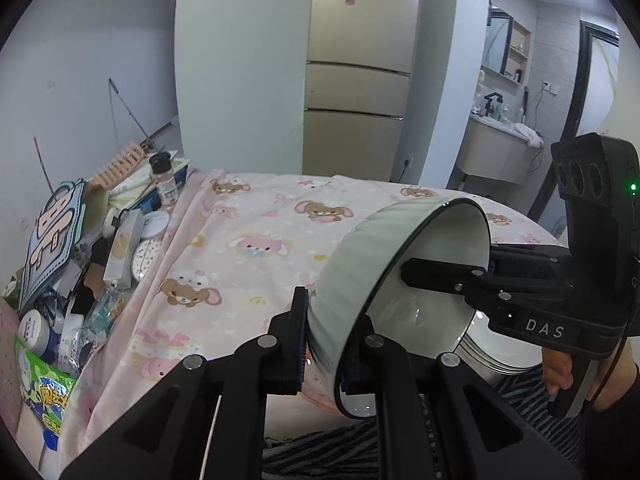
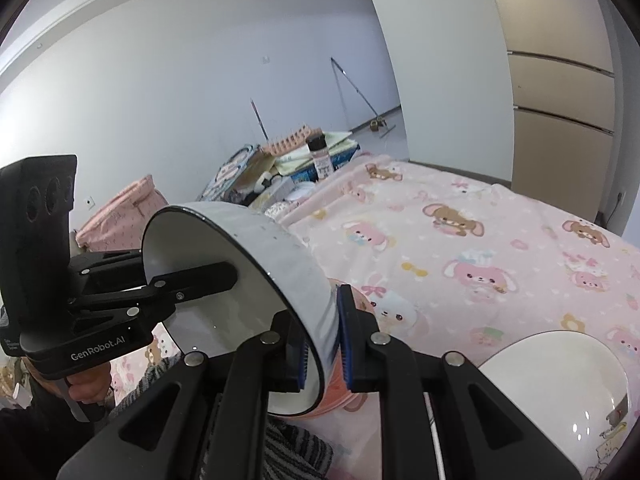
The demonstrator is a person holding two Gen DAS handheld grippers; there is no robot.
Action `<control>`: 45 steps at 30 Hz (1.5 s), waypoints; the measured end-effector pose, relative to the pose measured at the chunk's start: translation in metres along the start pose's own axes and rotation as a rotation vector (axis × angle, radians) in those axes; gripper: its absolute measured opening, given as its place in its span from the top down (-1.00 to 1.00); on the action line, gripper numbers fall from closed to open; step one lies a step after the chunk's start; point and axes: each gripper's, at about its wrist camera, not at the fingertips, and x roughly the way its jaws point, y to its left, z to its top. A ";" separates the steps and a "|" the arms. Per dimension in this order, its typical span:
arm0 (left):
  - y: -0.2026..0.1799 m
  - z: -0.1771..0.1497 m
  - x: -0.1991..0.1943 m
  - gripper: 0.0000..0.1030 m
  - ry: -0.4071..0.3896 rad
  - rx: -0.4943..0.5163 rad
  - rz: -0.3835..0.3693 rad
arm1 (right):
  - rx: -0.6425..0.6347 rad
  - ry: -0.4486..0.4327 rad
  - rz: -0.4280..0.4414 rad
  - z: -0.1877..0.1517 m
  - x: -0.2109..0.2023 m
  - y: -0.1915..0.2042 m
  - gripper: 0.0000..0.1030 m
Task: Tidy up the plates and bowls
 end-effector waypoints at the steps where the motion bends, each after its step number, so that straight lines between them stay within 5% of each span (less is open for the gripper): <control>1: 0.002 0.000 0.003 0.77 0.005 0.000 0.005 | -0.002 0.013 0.001 0.001 0.004 0.000 0.75; 15: 0.008 -0.013 0.027 0.76 0.041 0.012 0.019 | 0.018 0.088 0.015 -0.012 0.025 -0.009 0.75; 30: 0.021 -0.024 0.033 0.77 -0.034 -0.010 0.021 | -0.163 0.025 -0.165 -0.019 0.034 0.005 0.77; 45: 0.026 -0.015 0.029 0.79 -0.102 -0.049 -0.036 | -0.182 -0.045 -0.132 -0.010 0.023 0.008 0.77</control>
